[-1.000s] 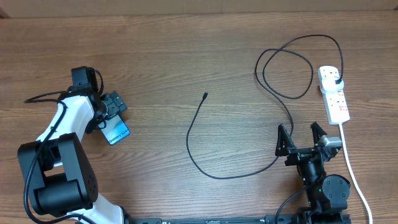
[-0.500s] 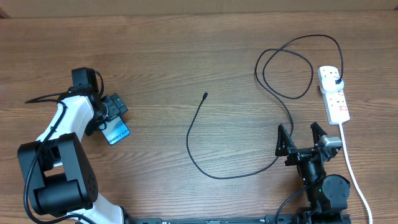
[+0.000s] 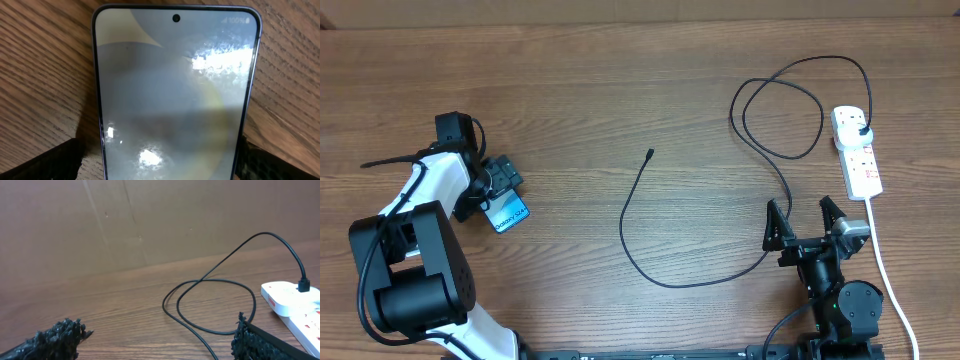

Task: Plug charger to phone and switch on socket
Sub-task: 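Lower the left gripper and grasp the phone's top edge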

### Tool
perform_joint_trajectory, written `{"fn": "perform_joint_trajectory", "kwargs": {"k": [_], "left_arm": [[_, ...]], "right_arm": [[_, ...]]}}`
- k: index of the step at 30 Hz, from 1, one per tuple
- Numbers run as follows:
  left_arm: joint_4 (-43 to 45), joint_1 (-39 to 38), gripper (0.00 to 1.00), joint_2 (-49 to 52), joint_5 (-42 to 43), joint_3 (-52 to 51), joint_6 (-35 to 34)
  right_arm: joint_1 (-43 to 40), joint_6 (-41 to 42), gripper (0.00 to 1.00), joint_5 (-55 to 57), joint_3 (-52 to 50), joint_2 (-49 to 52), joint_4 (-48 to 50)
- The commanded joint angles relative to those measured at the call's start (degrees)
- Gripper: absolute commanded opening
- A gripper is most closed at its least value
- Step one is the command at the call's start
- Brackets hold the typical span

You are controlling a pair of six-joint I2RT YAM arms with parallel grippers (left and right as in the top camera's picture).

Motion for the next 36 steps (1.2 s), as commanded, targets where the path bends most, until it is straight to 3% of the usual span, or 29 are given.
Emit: {"fn": "perform_joint_trajectory", "kwargs": {"k": [1, 9, 21, 36], "left_arm": [[0.48, 0.35, 0.99, 2.43, 0.76, 0.04, -0.37], [-0.74, 0.24, 0.84, 2.43, 4.94, 0.07, -0.39], [-1.68, -0.72, 0.77, 2.43, 12.39, 0.04, -0.35], [-1.68, -18.25, 0.80, 2.43, 9.99, 0.07, 2.08]], "right_arm": [[0.22, -0.26, 1.00, 0.35, -0.61, -0.61, 0.28], [0.22, -0.26, 1.00, 0.35, -0.61, -0.61, 0.28], [0.22, -0.26, 1.00, 0.35, -0.61, -0.61, 0.28], [0.22, -0.26, 1.00, 0.35, -0.61, -0.61, 0.28]]}}
